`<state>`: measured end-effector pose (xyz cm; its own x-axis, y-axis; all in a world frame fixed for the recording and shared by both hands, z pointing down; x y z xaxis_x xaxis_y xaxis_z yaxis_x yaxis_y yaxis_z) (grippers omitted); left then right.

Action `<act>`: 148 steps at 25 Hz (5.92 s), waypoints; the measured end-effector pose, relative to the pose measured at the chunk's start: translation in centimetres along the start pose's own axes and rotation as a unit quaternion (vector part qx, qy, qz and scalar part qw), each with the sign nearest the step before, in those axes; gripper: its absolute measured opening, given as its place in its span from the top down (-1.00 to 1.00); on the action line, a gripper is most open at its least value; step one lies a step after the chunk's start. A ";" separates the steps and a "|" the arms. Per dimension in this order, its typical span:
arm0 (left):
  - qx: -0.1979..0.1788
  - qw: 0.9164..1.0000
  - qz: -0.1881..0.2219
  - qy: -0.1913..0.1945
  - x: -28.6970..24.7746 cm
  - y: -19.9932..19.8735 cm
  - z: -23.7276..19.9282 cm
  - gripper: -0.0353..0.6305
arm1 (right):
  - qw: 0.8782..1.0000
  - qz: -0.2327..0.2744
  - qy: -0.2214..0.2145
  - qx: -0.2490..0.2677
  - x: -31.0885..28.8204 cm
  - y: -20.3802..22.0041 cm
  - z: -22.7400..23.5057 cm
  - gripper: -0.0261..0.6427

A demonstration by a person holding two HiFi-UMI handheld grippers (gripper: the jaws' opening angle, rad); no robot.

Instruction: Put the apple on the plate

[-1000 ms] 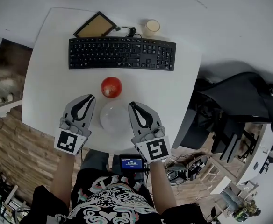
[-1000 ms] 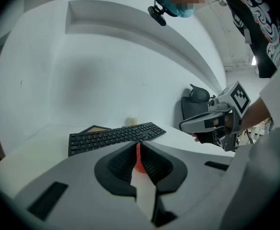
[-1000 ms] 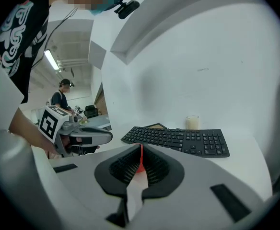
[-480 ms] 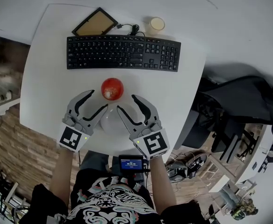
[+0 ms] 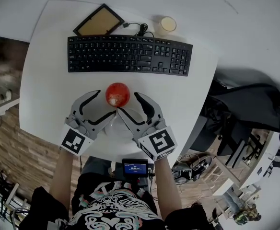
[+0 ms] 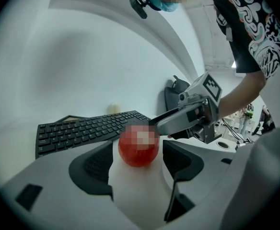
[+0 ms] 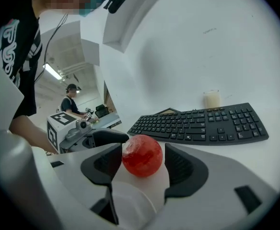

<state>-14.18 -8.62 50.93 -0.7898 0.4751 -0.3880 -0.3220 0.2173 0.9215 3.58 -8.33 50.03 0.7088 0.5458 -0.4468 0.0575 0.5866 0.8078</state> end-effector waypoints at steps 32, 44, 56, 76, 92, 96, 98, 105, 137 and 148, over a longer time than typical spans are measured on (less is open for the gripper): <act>-0.003 0.999 -0.006 0.045 -2.5 -0.6 -0.3 -0.07 | 0.998 -0.005 -0.028 -0.055 -1.4 -0.4 0.6 0.09; -0.029 0.999 0.015 0.039 -1.4 -4.7 1.0 -0.07 | 0.999 0.029 -0.006 -0.030 2.0 -3.2 -1.1 0.09; -0.064 0.997 0.038 0.026 0.1 -9.5 2.2 -0.07 | 0.998 0.068 0.002 -0.007 5.3 -6.5 -2.9 0.09; -0.046 0.998 0.010 0.038 0.5 -6.9 7.4 -0.07 | 0.998 0.049 0.000 -0.028 8.3 -1.6 -4.1 0.09; -0.028 0.998 -0.018 0.046 0.9 -4.1 10.9 -0.07 | 0.999 0.030 -0.006 -0.044 9.5 2.8 -4.8 0.09; -0.033 0.998 -0.025 0.048 0.8 -3.4 11.3 -0.07 | 0.999 0.027 -0.003 -0.038 9.6 3.5 -4.8 0.09; -0.035 0.998 -0.028 0.048 0.9 -3.1 11.3 -0.07 | 0.999 0.023 -0.004 -0.036 9.4 3.7 -4.9 0.09; -0.020 0.997 -0.043 0.056 0.4 -1.1 12.1 -0.07 | 0.999 0.008 -0.003 -0.041 9.1 5.3 -4.6 0.09; -0.028 0.997 -0.051 0.054 1.0 -0.2 12.1 -0.07 | 1.000 0.000 -0.001 -0.022 9.0 5.8 -5.2 0.09; -0.023 0.997 -0.045 0.052 1.0 -0.3 11.4 -0.07 | 1.000 0.000 0.001 -0.022 9.3 5.5 -4.9 0.09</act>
<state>-8.88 1.52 50.02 -0.8053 0.3638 -0.4681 -0.4167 0.2142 0.8834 7.05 2.94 48.45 0.7069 0.5479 -0.4473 0.0266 0.6113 0.7909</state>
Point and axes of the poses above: the fingertips, and each gripper's own axes: x backward along the fingers, z to its right, y out of its underside, the point moved 9 cm from there along x, backward along the fingers, and after that the axes turned 2 degrees about -x, right-handed, at the moved point
